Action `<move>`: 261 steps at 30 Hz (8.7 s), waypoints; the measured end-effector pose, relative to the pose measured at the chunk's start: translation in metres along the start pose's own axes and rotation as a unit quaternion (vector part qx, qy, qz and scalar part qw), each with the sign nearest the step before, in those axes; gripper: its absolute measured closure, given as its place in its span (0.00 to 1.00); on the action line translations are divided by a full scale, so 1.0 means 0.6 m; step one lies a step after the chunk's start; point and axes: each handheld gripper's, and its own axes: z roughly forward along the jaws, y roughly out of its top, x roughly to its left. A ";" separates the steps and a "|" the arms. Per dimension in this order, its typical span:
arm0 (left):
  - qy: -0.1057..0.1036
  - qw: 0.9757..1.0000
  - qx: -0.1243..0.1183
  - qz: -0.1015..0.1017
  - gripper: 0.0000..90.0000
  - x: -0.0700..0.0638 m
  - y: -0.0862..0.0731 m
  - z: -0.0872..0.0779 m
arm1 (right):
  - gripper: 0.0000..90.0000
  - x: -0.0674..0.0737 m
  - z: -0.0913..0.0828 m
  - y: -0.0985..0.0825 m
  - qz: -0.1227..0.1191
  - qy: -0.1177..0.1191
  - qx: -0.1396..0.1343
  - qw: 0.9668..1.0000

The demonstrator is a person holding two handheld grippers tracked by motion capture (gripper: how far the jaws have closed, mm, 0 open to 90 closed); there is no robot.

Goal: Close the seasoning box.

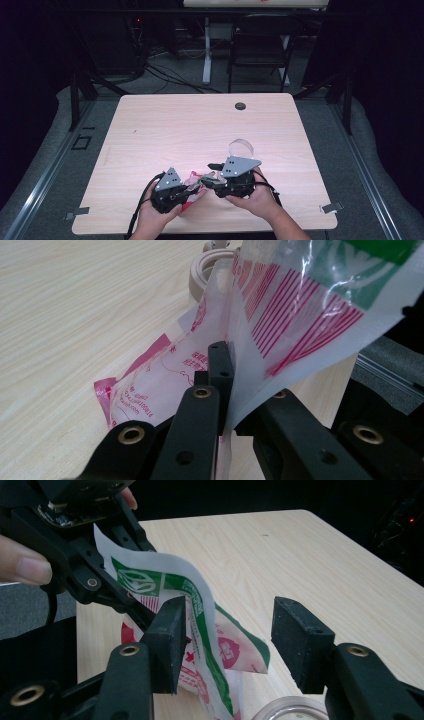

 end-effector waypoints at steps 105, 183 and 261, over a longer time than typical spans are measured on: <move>0.101 0.993 0.048 -0.029 0.26 0.023 -0.098 0.059 | 1.00 0.012 0.006 -0.006 0.013 0.053 0.002 0.998; 0.161 0.985 0.061 -0.005 0.62 0.018 -0.098 0.065 | 1.00 0.015 0.002 -0.011 0.012 0.056 -0.006 0.998; 0.280 0.944 0.055 0.165 0.64 0.030 -0.014 0.063 | 0.93 -0.016 -0.044 -0.021 0.011 -0.008 -0.009 1.000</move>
